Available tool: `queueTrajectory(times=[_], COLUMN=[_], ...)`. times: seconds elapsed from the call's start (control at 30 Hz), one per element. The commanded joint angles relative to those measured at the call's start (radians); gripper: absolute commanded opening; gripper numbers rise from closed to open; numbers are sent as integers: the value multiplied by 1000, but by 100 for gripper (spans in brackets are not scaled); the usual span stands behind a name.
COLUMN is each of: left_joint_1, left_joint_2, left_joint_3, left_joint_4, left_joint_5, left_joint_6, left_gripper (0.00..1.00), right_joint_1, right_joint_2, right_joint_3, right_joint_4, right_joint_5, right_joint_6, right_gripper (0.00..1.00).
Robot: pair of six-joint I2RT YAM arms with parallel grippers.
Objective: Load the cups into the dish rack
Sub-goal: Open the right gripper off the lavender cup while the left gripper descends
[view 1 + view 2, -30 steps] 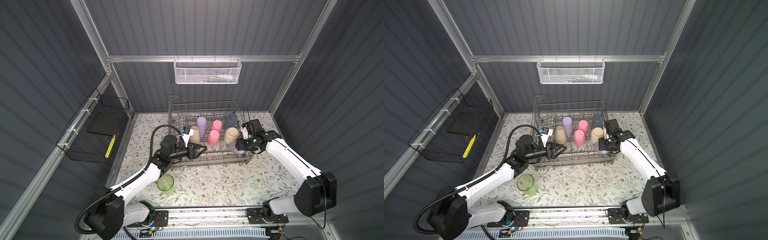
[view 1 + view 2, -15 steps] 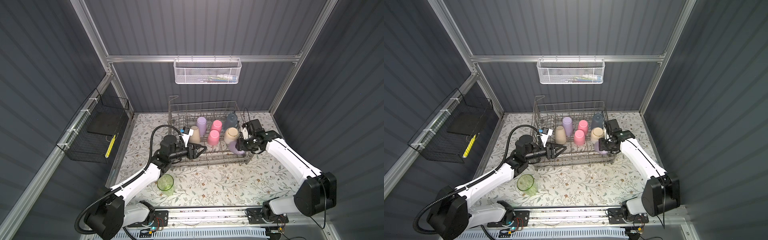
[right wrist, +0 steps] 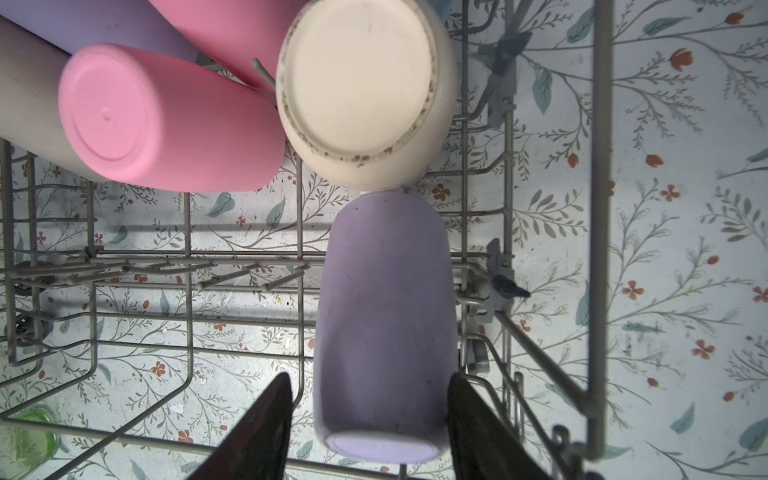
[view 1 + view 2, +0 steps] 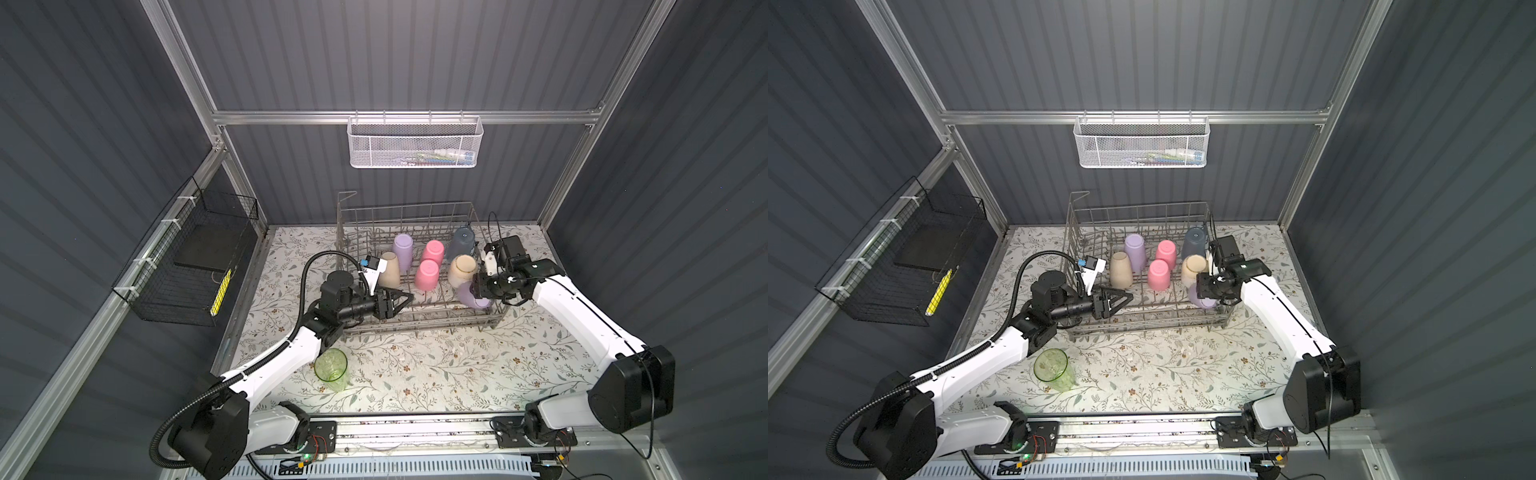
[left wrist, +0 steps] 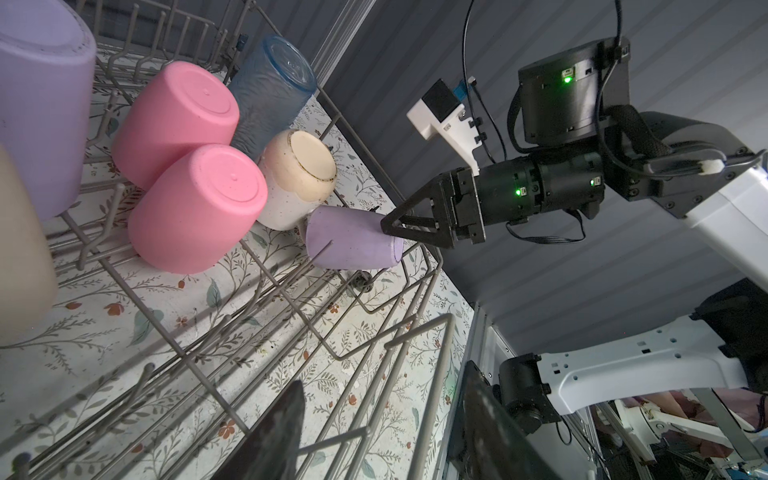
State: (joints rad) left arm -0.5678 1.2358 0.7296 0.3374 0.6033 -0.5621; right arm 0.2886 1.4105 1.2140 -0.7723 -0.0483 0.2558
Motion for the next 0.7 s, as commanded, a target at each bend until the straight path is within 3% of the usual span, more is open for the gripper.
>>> queueTrajectory(times=[0.0,0.17,0.4,0.67], left_joint_1=[8,8,8,6], left_joint_2=[-9,-70,-195,-397], left_joint_3=[-6,50,351,423], left_joint_4=[6,-106,-745,-1226], left_joint_5=[11,-26,-328,-523], left_joint_6=[-1,30,150,21], left_gripper=[61,62,63,67], right_joint_1=[1,5,33,40], right_joint_2=[-57,-180,-283,-268], right_joint_3=[34,28,1,-42], right_joint_4=[-22,8,56,83], right_joint_5=[23,-4,-55,-91], right_joint_6=[8,6,14,22], right_gripper=[62,63,64,67])
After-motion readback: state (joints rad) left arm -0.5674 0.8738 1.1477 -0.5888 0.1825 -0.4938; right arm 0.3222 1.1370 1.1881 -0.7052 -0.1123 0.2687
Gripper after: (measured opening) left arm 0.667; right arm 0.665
